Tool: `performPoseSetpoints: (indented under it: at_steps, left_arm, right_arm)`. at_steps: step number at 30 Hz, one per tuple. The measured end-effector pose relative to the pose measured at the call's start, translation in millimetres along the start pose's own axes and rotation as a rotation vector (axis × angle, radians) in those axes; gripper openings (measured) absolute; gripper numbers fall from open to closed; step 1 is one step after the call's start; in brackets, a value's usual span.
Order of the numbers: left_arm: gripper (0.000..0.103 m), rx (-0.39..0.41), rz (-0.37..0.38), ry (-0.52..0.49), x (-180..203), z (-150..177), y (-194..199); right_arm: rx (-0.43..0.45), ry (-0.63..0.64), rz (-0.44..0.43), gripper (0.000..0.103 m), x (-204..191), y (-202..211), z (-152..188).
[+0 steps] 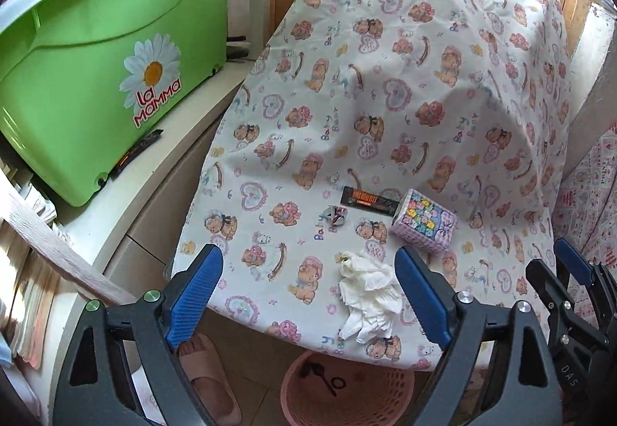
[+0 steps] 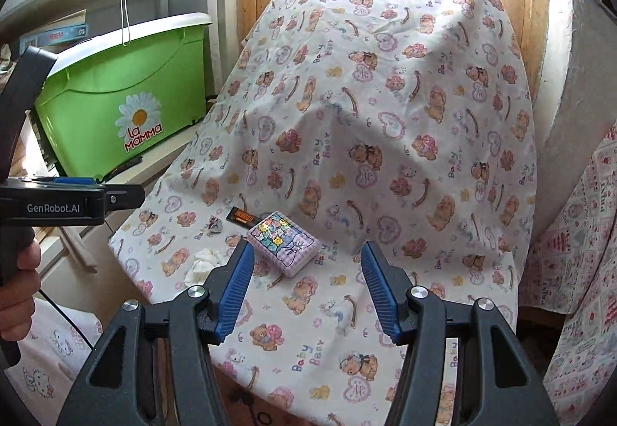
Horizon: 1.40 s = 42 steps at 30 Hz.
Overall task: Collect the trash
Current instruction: 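Close the left tool on the white crumpled tissue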
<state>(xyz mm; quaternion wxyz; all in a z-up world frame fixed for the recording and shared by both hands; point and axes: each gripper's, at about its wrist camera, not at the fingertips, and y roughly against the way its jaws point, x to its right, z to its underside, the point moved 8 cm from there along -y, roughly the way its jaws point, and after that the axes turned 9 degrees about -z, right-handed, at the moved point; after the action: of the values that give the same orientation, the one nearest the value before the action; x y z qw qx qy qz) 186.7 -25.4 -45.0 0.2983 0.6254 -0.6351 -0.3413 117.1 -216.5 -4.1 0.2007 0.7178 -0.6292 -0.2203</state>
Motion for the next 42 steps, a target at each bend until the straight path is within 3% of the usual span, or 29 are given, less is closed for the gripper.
performPoseSetpoints:
  at_steps: [6,11,16,18,21,26,30,35,37,39,42]
  left_arm:
    - [0.089,-0.063,-0.023,0.006,-1,15,-30]
    - [0.088,-0.073,0.026,0.055,-2,11,-33]
    - [0.069,-0.126,0.051,0.089,-3,11,-45]
    - [0.060,-0.161,0.094,0.094,4,17,-47]
    - [0.052,-0.173,0.119,0.025,23,26,-44]
    - [0.052,-0.124,0.061,-0.098,49,33,-41]
    - [0.056,-0.178,0.096,-0.097,61,41,-50]
    - [0.052,-0.244,0.135,-0.085,71,48,-64]
    - [0.031,-0.256,0.150,-0.070,75,46,-67]
    - [0.003,-0.257,0.160,-0.076,78,42,-68]
    - [0.000,-0.217,0.149,-0.082,75,34,-60]
  right_arm:
    - [-0.088,-0.083,-0.015,0.060,19,-33,28]
    - [-0.090,-0.188,-0.035,0.061,37,-40,25]
    - [-0.093,-0.223,-0.020,0.063,48,-46,23]
    - [-0.100,-0.231,-0.022,0.063,50,-49,23]
    - [-0.111,-0.241,-0.015,0.063,53,-53,24]
    - [-0.139,-0.246,-0.021,0.063,53,-59,29]
    - [-0.146,-0.244,-0.019,0.064,52,-61,30]
    - [-0.149,-0.239,-0.018,0.064,52,-61,29]
    - [-0.150,-0.231,-0.010,0.064,52,-62,29]
    - [-0.151,-0.225,-0.008,0.065,51,-62,29]
    - [-0.150,-0.224,-0.014,0.065,50,-61,29]
